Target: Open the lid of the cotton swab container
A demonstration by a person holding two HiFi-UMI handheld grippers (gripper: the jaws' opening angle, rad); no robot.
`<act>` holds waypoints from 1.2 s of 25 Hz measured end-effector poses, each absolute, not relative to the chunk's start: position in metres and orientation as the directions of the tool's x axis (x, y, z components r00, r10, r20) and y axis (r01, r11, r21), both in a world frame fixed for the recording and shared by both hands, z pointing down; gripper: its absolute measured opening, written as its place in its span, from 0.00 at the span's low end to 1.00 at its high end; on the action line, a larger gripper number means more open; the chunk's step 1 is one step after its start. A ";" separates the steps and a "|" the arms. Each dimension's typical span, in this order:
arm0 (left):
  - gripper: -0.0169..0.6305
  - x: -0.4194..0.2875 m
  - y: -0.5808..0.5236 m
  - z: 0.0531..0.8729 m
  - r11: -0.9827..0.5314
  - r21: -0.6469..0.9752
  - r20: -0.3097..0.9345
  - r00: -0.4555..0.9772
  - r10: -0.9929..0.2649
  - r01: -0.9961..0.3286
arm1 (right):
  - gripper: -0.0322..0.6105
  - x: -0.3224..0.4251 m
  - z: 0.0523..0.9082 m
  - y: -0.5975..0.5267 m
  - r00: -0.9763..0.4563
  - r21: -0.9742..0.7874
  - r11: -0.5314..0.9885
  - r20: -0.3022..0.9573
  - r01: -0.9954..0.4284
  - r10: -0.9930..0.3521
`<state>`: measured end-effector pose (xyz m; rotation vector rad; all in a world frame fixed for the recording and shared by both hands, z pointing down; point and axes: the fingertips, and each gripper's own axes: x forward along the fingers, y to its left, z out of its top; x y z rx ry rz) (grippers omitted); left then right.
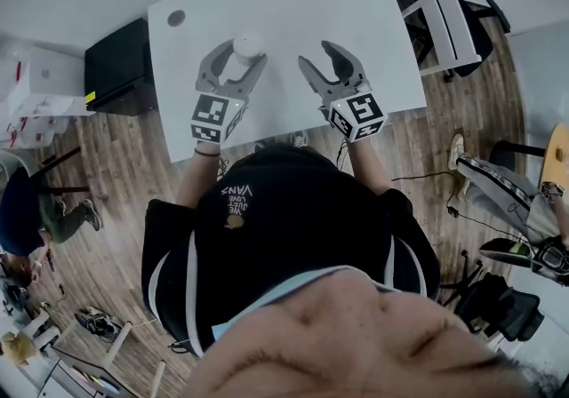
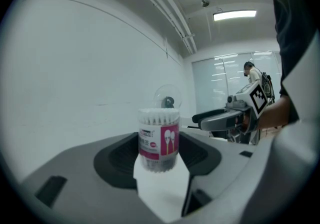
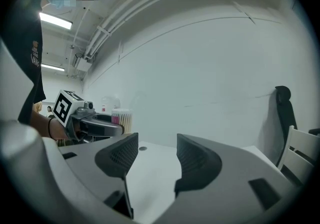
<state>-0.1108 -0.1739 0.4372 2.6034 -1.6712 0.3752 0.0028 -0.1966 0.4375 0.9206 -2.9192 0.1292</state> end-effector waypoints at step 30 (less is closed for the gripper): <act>0.42 -0.118 -0.177 0.438 -0.430 -0.100 0.215 0.402 -0.890 -0.897 | 0.07 -0.003 0.442 -0.200 -0.815 -0.040 0.818 0.125 -0.574 -0.566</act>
